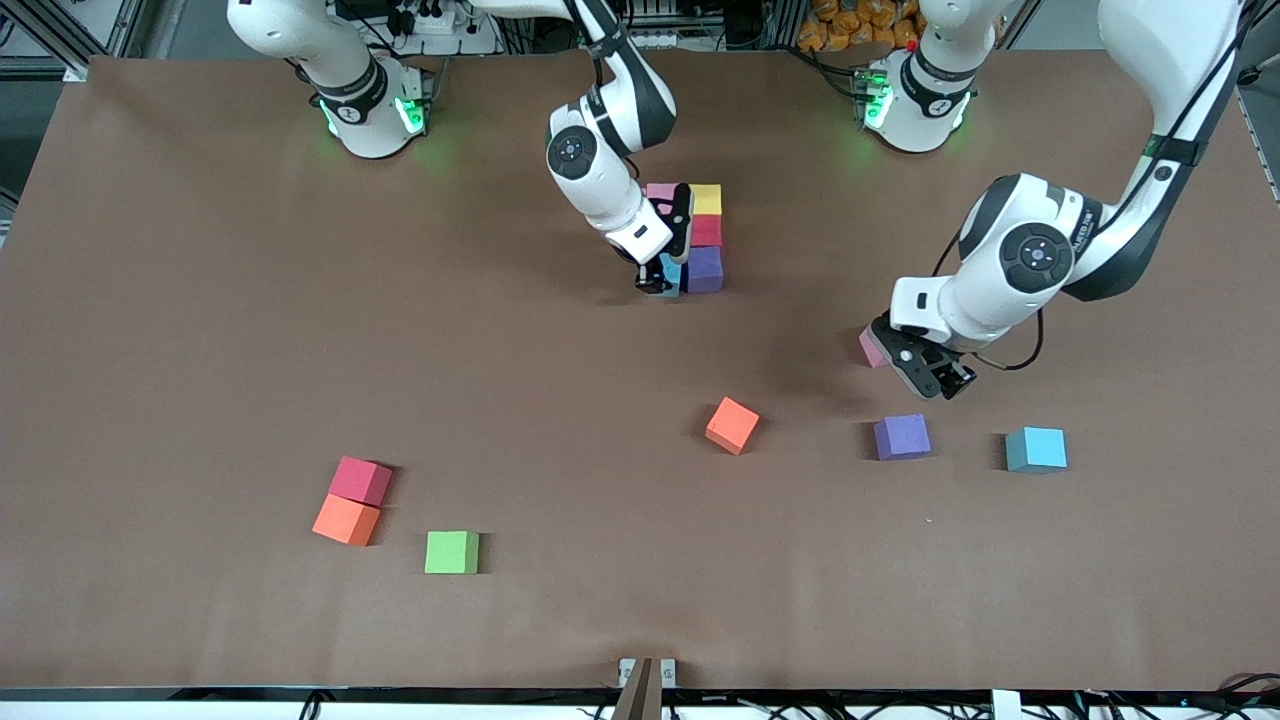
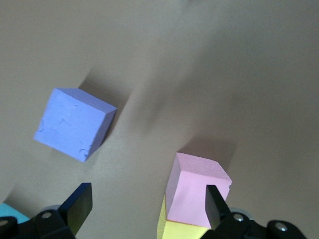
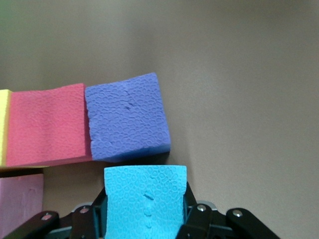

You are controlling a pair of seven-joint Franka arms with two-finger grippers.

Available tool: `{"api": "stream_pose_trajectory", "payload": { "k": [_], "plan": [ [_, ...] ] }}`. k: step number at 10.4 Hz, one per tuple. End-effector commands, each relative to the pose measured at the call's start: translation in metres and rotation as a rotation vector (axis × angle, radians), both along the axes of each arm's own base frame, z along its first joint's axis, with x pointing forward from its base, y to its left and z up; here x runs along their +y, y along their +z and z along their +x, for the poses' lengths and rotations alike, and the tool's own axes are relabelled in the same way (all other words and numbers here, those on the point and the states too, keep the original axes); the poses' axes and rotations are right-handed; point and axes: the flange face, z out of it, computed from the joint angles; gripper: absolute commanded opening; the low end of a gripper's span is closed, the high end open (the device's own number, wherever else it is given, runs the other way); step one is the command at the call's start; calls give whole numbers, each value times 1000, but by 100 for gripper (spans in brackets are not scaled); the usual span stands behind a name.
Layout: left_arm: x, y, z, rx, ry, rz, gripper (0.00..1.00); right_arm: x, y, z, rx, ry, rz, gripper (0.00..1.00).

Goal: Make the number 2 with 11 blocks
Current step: 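Release cyan by purple with the right gripper while the left gripper grasps pink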

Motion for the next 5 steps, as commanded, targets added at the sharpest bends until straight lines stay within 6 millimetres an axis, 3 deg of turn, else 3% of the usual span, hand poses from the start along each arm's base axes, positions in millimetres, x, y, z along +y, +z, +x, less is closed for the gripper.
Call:
{"api": "stream_pose_trajectory", "payload": {
  "k": [1, 5],
  "plan": [
    [2, -10, -12, -13, -60, 48, 100, 6, -2, -2, -15, 3, 18, 14],
    [1, -31, -34, 21, -15, 54, 100, 11, -3, -5, -23, 11, 19, 14]
  ]
}}
